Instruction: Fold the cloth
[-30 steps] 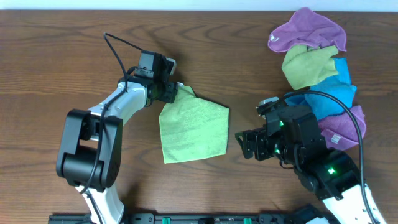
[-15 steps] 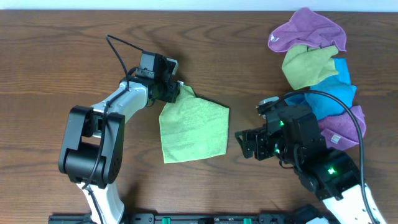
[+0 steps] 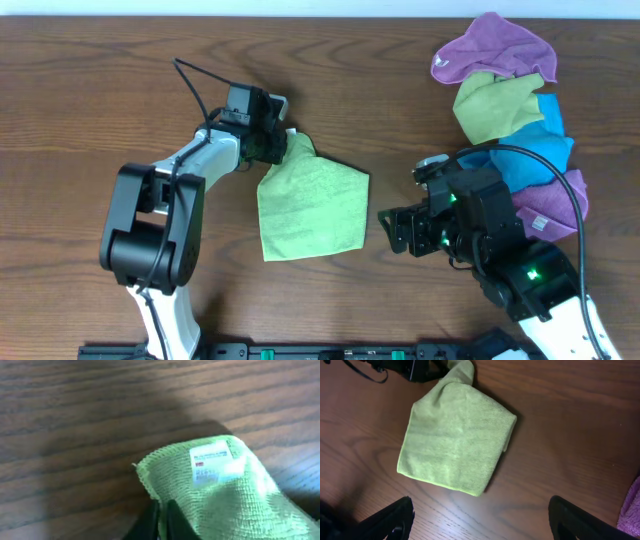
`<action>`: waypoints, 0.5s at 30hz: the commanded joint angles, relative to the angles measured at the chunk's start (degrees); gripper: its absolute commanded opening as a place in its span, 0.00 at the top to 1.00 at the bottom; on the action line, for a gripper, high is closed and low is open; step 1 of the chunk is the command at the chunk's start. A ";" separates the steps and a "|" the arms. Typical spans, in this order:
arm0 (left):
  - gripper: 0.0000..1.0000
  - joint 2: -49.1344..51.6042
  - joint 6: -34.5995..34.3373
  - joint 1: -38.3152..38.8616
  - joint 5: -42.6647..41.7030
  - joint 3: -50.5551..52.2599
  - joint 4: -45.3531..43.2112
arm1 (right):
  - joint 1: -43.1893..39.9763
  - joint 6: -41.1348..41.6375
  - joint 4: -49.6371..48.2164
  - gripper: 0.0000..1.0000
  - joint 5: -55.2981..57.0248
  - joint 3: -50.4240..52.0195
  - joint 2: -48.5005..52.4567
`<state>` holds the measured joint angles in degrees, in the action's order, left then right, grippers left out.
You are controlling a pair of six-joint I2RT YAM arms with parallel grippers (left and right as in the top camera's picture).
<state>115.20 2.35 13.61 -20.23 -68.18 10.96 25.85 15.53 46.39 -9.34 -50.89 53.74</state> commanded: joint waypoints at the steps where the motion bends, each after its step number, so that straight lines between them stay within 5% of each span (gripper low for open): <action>1: 0.94 1.38 -2.60 -0.20 -0.35 -2.05 0.66 | -0.66 0.76 -0.39 0.15 0.35 0.00 0.07; 6: 0.94 1.27 -2.58 -1.97 5.60 -9.25 3.39 | -0.66 0.76 -0.57 0.18 0.37 0.00 2.08; 12: 0.95 1.27 -2.14 -8.28 27.85 -17.99 13.79 | -0.70 0.74 -3.76 0.18 0.39 0.00 5.66; 15: 0.94 1.27 -2.86 -12.09 21.09 -18.75 16.02 | -0.70 0.74 -6.91 0.18 0.39 0.00 6.82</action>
<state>116.20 0.14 3.84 0.47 -85.91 25.91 25.85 15.88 40.73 -9.19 -50.89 59.96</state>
